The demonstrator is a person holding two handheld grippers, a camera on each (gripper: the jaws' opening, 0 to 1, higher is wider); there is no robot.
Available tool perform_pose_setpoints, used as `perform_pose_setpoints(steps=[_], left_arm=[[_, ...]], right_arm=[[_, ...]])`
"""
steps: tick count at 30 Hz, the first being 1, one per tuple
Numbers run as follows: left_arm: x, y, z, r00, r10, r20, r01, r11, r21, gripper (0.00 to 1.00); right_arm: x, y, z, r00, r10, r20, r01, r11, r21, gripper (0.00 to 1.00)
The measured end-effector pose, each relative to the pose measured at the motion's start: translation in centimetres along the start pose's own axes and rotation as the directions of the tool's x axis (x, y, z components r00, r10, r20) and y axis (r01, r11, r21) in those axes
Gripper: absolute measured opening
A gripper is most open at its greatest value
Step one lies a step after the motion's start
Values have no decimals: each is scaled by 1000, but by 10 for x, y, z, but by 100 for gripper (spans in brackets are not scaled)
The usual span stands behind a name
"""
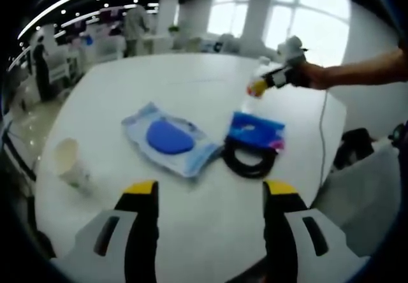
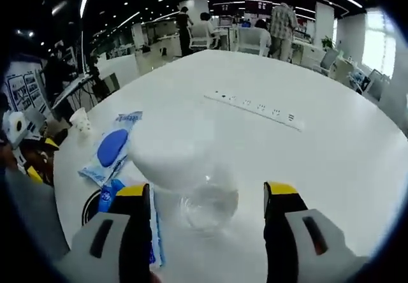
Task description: Arrange the tabletop items into an orderly group along one side of the table until the central work area is clear of visible clutter.
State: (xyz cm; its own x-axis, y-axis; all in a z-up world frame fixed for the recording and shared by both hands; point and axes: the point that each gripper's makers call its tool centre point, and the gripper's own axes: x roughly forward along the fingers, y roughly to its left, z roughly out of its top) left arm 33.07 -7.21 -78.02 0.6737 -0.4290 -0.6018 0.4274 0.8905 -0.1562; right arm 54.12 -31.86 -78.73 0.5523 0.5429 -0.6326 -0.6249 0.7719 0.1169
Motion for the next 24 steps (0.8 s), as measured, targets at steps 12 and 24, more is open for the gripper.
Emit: perform_pose_setpoints(steps=[12,24], left_arm=[[-1,4,-3,1000,17,-8,-17,1000,-7,62],[1,2,-4,1000,14,-14,-14,1000,-2,62]], right_arm=[[11,9,3,996,2,88,-8,998,68,51],[0,0,12,994,-35,101,34,999,14,40]])
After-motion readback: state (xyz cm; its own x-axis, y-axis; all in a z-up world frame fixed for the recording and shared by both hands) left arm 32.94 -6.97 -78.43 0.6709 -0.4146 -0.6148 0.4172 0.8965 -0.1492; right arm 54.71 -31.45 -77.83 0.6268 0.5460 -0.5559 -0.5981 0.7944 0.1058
